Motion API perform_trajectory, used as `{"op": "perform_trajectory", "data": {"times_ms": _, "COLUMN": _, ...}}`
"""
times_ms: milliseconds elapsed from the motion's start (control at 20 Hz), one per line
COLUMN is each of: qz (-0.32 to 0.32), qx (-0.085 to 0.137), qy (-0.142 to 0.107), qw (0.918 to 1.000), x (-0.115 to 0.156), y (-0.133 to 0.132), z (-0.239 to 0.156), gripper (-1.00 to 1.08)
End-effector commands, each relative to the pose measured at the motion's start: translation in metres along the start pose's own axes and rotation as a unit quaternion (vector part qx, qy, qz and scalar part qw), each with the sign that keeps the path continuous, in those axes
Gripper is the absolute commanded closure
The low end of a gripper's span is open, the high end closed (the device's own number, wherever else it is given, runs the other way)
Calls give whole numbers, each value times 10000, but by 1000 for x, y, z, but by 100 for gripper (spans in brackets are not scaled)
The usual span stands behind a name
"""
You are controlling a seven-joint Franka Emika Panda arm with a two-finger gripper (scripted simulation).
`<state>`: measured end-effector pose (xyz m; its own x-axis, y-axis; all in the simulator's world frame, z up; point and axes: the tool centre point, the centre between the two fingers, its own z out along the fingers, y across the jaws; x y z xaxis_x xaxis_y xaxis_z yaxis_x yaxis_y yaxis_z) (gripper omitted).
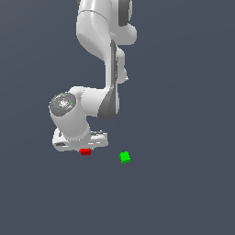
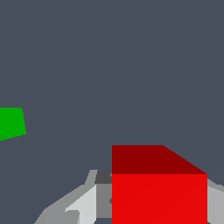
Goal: Stack the red cube on top of the green cube.
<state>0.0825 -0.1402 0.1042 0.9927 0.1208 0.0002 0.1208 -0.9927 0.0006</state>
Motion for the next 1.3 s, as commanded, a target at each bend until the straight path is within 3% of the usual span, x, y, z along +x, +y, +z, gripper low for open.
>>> {"op": "perform_trajectory", "data": {"times_ms": 0, "qz": -11, "qx": 2, "qy": 2, "qw": 10000, "x": 4, "y": -29, "z": 7, "gripper": 108}}
{"op": "perform_trajectory", "data": {"times_ms": 600, "qz": -10, "qx": 4, "qy": 0, "qw": 10000, "x": 23, "y": -151, "z": 38, "gripper": 108}}
{"op": "perform_trajectory", "data": {"times_ms": 850, "qz": -10, "qx": 4, "qy": 0, "qw": 10000, "x": 28, "y": -173, "z": 44, "gripper": 108}}
{"op": "perform_trajectory", "data": {"times_ms": 1100, "qz": -10, "qx": 4, "qy": 0, "qw": 10000, "x": 29, "y": -174, "z": 44, "gripper": 108}}
{"op": "perform_trajectory", "data": {"times_ms": 1150, "qz": -10, "qx": 4, "qy": 0, "qw": 10000, "x": 29, "y": -174, "z": 44, "gripper": -92}}
{"op": "perform_trajectory", "data": {"times_ms": 1250, "qz": -10, "qx": 4, "qy": 0, "qw": 10000, "x": 29, "y": -174, "z": 44, "gripper": -92}}
